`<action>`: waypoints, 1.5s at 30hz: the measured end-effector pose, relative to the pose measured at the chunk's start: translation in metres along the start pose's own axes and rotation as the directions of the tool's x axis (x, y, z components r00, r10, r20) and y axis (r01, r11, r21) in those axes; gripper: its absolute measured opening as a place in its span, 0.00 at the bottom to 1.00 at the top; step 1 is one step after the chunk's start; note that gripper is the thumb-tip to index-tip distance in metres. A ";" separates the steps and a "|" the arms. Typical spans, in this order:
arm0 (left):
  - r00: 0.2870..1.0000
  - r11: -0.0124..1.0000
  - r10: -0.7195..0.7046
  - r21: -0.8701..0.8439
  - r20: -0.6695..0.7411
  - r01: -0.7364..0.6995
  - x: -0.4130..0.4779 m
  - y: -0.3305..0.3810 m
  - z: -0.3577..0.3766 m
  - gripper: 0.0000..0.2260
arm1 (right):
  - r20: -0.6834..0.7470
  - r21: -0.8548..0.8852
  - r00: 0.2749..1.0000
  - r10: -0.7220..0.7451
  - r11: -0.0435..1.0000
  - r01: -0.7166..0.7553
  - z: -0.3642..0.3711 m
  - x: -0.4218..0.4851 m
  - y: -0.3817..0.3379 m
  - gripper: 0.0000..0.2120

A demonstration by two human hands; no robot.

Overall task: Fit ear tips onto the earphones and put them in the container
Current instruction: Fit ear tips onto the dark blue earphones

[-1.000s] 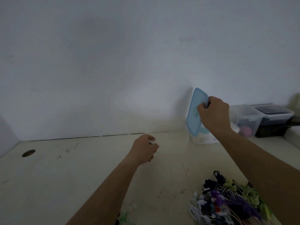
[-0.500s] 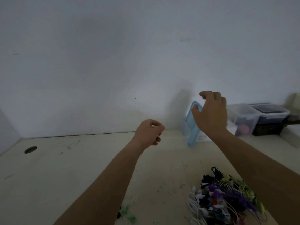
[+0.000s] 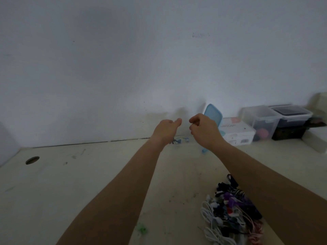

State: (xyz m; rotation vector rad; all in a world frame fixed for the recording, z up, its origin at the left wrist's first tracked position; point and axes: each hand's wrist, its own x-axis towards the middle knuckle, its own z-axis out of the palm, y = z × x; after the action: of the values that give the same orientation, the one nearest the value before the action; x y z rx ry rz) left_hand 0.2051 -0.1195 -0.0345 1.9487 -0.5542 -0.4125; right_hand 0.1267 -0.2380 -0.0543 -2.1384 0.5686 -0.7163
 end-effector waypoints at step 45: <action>0.999 0.961 0.028 -0.274 0.045 -0.015 -0.163 -0.030 0.034 0.22 | 0.295 0.490 0.953 0.061 0.847 -0.206 -0.088 -0.112 -0.038 0.03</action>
State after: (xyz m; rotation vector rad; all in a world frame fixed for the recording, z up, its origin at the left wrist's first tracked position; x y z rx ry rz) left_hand 0.0571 -0.0442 -0.0692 1.6692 -0.5193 -0.4966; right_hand -0.0082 -0.1959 -0.0115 -1.6322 0.3255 -0.4236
